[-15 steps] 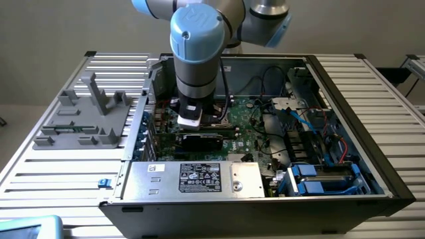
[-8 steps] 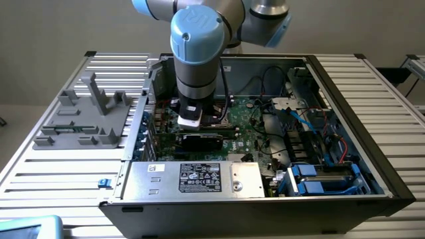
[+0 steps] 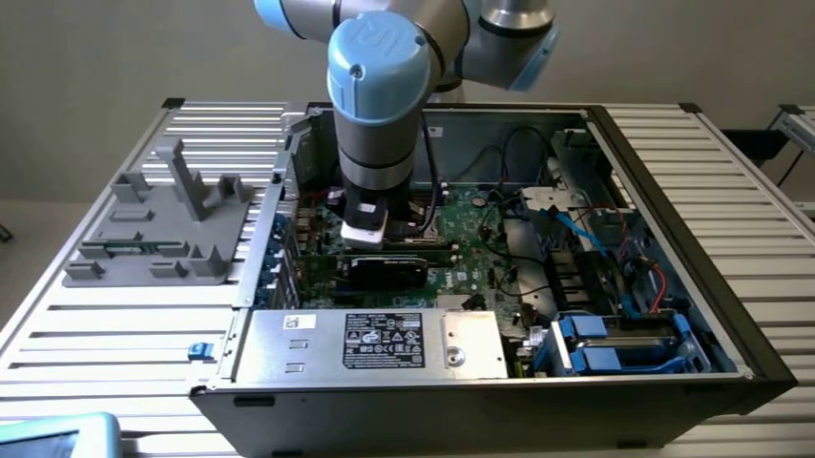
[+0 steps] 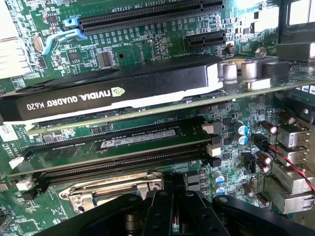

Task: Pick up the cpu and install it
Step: 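Install the second cpu locking lever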

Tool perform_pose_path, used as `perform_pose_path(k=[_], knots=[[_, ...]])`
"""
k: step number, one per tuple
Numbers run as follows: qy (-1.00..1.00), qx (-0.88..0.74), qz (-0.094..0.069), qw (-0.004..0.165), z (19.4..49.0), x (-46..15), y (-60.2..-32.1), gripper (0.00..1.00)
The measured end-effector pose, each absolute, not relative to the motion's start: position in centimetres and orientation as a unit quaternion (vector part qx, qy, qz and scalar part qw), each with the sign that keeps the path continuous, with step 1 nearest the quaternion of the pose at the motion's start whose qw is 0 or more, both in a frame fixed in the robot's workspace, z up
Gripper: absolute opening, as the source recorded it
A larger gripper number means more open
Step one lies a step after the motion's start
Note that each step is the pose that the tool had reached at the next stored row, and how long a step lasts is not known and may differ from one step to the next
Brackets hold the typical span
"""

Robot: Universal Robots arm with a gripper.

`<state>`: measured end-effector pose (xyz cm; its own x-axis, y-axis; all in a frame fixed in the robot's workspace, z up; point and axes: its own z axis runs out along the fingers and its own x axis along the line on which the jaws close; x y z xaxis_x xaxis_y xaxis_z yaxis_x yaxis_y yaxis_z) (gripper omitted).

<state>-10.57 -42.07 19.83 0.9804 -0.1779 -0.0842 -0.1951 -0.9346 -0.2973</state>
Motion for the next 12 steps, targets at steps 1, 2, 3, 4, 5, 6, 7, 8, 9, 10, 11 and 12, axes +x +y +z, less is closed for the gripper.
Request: perform_pose_path(k=[1,2,3,4,5,6,7,8,9,10,11,12], knots=[[0.095,-0.983,0.028,0.154,19.8,-10.57,-42.06,0.12],[0.095,-0.983,0.028,0.154,19.78,-10.57,-42.05,0.12],[0.095,-0.983,0.028,0.154,19.77,-10.57,-42.05,0.12],[0.095,-0.983,0.028,0.154,19.74,-10.57,-42.04,0.12],[0.095,-0.983,0.028,0.154,19.71,-10.57,-42.02,0.12],[0.095,-0.983,0.028,0.154,19.69,-10.57,-42.01,0.12],[0.095,-0.983,0.028,0.154,19.66,-10.58,-41.99,0.12],[0.095,-0.983,0.028,0.154,19.62,-10.58,-41.97,0.12],[0.095,-0.983,0.028,0.154,19.59,-10.58,-41.94,0.12],[0.095,-0.983,0.028,0.154,19.56,-10.58,-41.93,0.12],[0.095,-0.983,0.028,0.154,19.52,-10.58,-41.92,0.12],[0.095,-0.983,0.028,0.154,19.49,-10.59,-41.91,0.12]])
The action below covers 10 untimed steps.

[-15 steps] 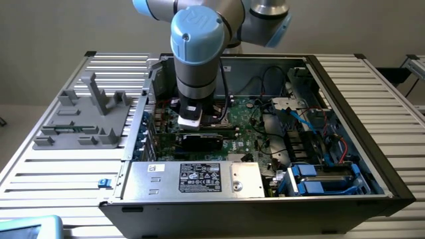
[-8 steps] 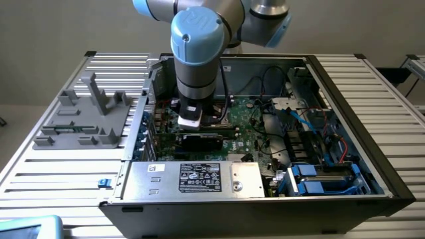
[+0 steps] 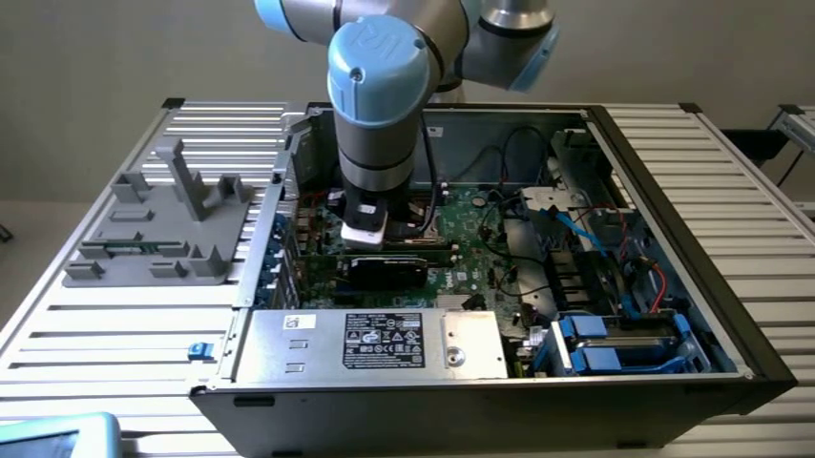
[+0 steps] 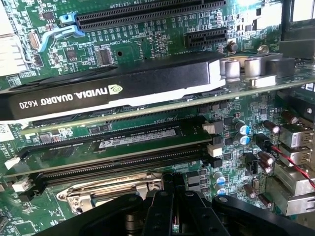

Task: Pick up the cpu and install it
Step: 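Install the second cpu locking lever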

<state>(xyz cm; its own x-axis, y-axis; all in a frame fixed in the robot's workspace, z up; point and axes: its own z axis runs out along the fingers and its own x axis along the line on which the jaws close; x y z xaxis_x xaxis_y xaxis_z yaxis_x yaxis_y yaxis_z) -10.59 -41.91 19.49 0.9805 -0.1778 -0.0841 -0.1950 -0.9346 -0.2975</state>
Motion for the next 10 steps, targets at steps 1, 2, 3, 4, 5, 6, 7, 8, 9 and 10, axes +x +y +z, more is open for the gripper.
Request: perform_pose_path(k=[1,2,3,4,5,6,7,8,9,10], knots=[[0.095,-0.983,0.028,0.154,19.45,-10.61,-41.91,0.12],[0.095,-0.983,0.028,0.154,19.42,-10.63,-41.91,0.12],[0.095,-0.983,0.028,0.154,19.39,-10.65,-41.91,0.12],[0.095,-0.983,0.028,0.154,19.36,-10.67,-41.91,0.12],[0.095,-0.983,0.028,0.154,19.32,-10.71,-41.91,0.12],[0.095,-0.983,0.028,0.154,19.3,-10.74,-41.91,0.12],[0.095,-0.983,0.028,0.154,19.27,-10.77,-41.91,0.12],[0.095,-0.983,0.028,0.154,19.24,-10.81,-41.91,0.12],[0.095,-0.983,0.028,0.154,19.22,-10.85,-41.91,0.12],[0.095,-0.983,0.028,0.154,19.22,-10.87,-41.91,0.12]])
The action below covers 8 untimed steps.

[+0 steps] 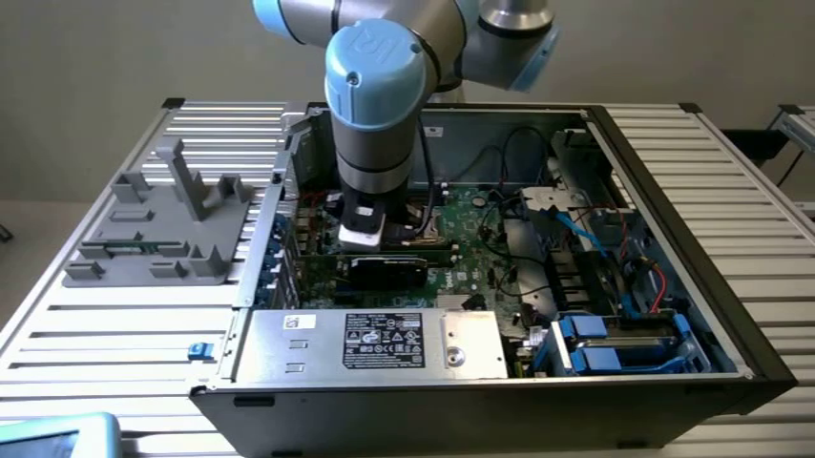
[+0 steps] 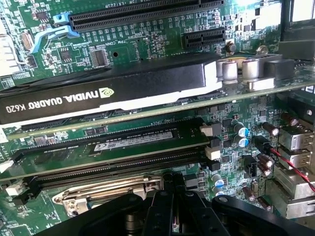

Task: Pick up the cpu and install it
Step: 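Install the second cpu locking lever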

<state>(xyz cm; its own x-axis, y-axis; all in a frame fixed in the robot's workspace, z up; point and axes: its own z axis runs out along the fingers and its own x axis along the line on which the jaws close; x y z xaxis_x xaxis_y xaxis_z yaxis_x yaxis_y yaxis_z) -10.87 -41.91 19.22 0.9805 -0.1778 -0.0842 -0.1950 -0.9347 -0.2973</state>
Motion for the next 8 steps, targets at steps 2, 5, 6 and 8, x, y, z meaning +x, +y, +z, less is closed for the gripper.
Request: perform_pose_path(k=[2,5,6,8], knots=[[0.095,-0.983,0.028,0.154,19.2,-10.91,-41.9,0.12],[0.095,-0.983,0.028,0.154,19.2,-10.99,-41.96,0.12],[0.095,-0.983,0.028,0.154,19.2,-11.02,-42.0,0.12],[0.095,-0.983,0.028,0.154,19.2,-11.12,-42.09,0.12]])
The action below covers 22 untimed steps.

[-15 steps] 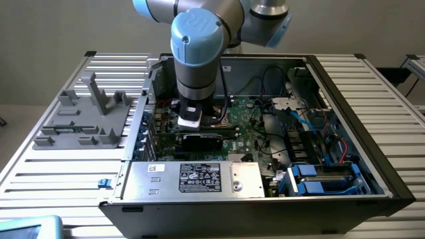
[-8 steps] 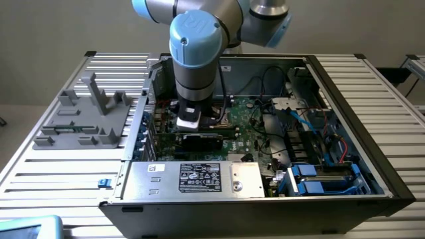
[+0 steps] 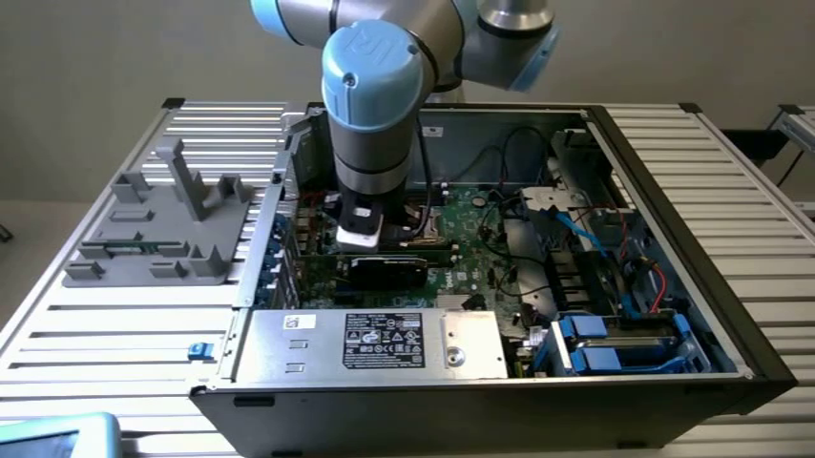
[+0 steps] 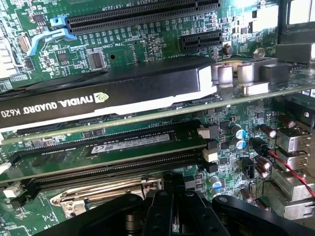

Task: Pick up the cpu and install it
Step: 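Install the second cpu locking lever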

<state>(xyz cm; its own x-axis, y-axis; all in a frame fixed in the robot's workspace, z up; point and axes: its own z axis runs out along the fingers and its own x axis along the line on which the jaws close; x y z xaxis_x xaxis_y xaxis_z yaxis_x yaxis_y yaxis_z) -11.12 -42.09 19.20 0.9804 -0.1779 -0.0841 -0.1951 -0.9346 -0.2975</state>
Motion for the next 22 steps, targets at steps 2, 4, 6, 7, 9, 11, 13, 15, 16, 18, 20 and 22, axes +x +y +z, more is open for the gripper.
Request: perform_pose_path(k=[2,4,6,7,9,11,13,15,16,18,20,22], knots=[[0.095,-0.983,0.028,0.154,19.3,-11.2,-42.2,0.12],[0.095,-0.983,0.028,0.154,19.4,-11.3,-42.3,0.12],[0.095,-0.983,0.028,0.154,19.8,-11.3,-42.3,0.12],[0.095,-0.983,0.028,0.154,20.1,-11.3,-42.3,0.12],[0.095,-0.983,0.028,0.154,21.0,-11.3,-42.3,0.12],[0.095,-0.983,0.028,0.154,21.8,-11.2,-42.3,0.12],[0.095,-0.983,0.028,0.153,22.5,-10.8,-42.3,0.12],[0.095,-0.984,0.028,0.149,23.0,-10.7,-42.2,0.12],[0.095,-0.985,0.027,0.143,23.1,-10.7,-42.1,0.12],[0.096,-0.987,0.026,0.128,23.2,-10.7,-41.8,0.12],[0.096,-0.989,0.024,0.112,23.3,-10.7,-41.5,0.12],[0.096,-0.99,0.023,0.096,23.4,-10.7,-41.1,0.12]])
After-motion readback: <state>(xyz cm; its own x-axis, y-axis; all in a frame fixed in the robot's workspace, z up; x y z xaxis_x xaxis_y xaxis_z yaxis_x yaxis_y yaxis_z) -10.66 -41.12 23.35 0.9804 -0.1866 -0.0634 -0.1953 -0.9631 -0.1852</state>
